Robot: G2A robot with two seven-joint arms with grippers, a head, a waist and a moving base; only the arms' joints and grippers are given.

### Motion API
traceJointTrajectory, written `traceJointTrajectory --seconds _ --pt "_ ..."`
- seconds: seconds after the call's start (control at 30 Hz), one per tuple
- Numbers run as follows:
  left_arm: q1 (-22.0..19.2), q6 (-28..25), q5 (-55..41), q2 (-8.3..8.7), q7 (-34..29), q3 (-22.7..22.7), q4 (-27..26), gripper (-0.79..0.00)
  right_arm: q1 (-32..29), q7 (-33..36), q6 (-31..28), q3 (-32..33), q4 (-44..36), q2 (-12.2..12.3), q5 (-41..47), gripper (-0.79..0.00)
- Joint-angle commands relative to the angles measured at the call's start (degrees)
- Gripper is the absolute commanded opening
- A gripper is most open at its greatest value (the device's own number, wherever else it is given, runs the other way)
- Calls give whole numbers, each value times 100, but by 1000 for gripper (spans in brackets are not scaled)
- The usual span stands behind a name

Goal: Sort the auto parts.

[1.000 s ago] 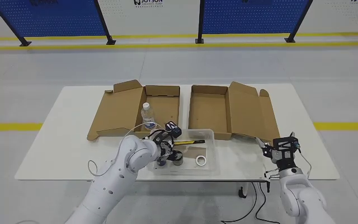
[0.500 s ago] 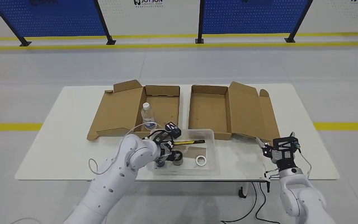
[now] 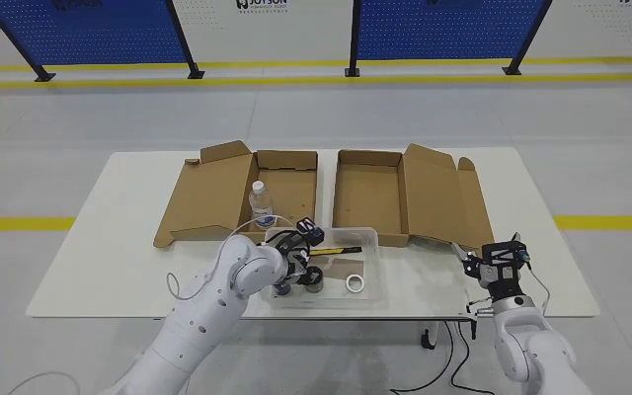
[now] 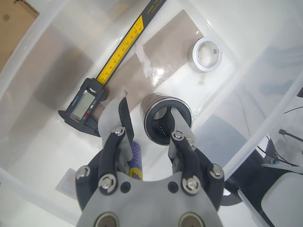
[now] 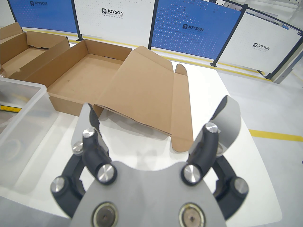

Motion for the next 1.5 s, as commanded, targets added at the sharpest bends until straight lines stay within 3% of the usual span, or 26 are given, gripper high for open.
traceJointTrajectory --seconds 0.0,0.2,0.3,0.37,0.4,0.87,1.47 --pt "-29 -4 -20 -5 21 26 49 -449 0 0 0 0 0 0 0 0" --pt "-76 -2 -25 -7 66 78 159 -477 0 0 0 0 0 0 0 0" --pt "-84 11 -51 -3 72 82 187 -545 0 0 0 0 0 0 0 0" --pt "-85 6 -68 1 77 81 191 -656 0 0 0 0 0 0 0 0" --pt "-85 10 -70 4 82 78 192 -785 0 0 0 0 0 0 0 0" --pt "-14 15 -168 60 113 -2 -75 -785 0 0 0 0 0 0 0 0" --pt "188 -66 -404 185 56 -288 -1171 -785 0 0 0 0 0 0 0 0"
